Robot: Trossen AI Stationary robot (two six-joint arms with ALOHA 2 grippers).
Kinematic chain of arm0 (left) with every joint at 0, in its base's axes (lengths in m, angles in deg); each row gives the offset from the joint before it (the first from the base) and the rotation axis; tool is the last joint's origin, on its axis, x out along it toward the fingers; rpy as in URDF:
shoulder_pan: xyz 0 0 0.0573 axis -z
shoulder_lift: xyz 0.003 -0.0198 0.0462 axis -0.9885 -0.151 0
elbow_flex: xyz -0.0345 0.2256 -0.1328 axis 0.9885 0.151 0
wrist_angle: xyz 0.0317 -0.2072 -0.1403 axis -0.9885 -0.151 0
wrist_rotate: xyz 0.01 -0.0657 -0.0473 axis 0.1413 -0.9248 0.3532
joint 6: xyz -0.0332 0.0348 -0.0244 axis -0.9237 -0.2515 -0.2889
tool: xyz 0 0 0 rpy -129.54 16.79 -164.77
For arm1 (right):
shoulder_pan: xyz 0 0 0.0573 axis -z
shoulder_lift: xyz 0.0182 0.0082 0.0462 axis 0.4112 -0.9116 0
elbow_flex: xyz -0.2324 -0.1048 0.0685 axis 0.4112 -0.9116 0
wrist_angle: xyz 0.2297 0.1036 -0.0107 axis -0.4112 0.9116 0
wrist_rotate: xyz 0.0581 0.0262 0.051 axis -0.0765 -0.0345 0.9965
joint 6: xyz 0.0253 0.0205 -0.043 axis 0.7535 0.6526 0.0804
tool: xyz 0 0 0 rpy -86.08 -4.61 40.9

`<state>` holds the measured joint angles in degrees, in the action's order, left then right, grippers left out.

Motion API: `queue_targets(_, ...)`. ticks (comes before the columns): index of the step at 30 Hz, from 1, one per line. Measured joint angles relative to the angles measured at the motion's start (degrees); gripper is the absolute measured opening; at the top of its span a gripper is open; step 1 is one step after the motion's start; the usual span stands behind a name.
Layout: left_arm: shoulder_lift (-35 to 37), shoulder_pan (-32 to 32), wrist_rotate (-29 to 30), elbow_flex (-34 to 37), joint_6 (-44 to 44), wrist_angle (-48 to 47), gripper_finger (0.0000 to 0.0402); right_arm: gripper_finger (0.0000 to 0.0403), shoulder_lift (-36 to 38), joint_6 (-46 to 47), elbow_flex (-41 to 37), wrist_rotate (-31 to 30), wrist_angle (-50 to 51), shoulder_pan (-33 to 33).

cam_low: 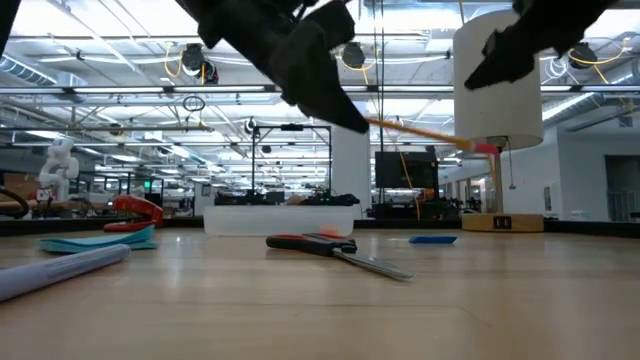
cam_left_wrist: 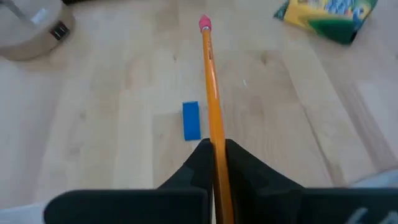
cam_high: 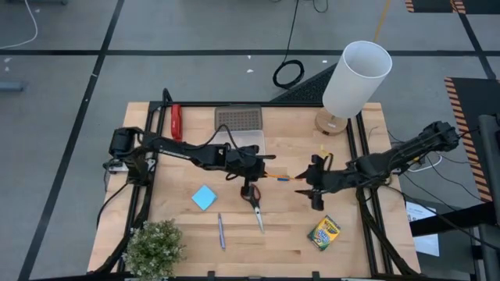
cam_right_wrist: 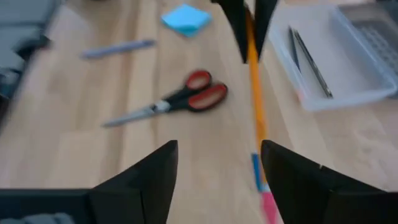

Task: Pack school essentials
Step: Put the orange pencil into the black supply box

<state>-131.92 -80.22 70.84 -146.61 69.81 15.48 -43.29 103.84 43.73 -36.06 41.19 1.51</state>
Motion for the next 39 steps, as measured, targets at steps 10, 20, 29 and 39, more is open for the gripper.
queue_targets(10, 9.1, 1.0, 7.5, 2.1, -1.3, -7.1, 0.0016, 0.0223, 5.1, 1.2, 0.0, -3.1, 1.3, -5.6)
queue_targets(20, 20.2, -2.4, 13.2, 13.7, -2.2, -7.0, 0.0019, 0.0222, 5.0, 2.5, 0.0, -3.2, 1.6, -7.9)
queue_targets(29, 23.5, -10.7, 7.9, 24.0, -6.2, -6.0, 0.0029, 0.0222, 5.0, 2.5, -0.6, -3.2, 0.6, -8.9)
queue_targets(39, 23.0, -13.7, 5.6, 26.5, -6.9, -3.4, 0.0022, 0.0222, 5.0, 2.2, -2.0, -3.2, -0.3, -8.8)
